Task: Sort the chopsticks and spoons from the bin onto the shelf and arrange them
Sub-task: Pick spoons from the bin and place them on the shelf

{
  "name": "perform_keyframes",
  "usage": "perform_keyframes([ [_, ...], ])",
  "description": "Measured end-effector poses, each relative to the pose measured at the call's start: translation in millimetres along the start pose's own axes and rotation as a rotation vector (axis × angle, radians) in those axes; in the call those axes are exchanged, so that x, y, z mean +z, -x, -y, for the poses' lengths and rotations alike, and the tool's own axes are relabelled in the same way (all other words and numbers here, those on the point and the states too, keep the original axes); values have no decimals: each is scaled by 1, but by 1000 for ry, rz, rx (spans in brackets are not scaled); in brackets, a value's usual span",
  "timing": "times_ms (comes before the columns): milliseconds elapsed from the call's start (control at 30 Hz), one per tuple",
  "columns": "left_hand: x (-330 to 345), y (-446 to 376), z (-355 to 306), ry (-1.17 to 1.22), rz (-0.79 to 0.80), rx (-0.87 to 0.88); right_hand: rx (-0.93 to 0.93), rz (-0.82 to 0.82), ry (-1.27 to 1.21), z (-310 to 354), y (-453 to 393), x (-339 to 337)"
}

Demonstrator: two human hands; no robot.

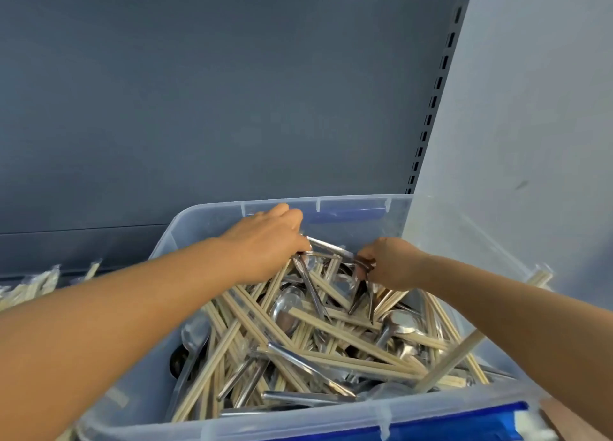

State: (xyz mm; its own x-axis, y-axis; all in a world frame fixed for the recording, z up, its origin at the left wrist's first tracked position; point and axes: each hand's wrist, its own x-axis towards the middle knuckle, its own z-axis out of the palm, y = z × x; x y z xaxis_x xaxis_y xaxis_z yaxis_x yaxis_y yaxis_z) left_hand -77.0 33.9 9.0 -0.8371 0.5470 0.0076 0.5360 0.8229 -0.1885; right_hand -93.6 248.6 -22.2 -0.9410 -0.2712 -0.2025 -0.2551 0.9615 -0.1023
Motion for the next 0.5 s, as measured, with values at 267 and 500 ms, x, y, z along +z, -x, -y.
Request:
perform_keyframes([
  [267,-19,4,-23,121,48,-4,-78,42,-123,2,5,-5],
  [500,6,-16,-27,-47,10,63,-56,156,-77,-7,22,-18],
])
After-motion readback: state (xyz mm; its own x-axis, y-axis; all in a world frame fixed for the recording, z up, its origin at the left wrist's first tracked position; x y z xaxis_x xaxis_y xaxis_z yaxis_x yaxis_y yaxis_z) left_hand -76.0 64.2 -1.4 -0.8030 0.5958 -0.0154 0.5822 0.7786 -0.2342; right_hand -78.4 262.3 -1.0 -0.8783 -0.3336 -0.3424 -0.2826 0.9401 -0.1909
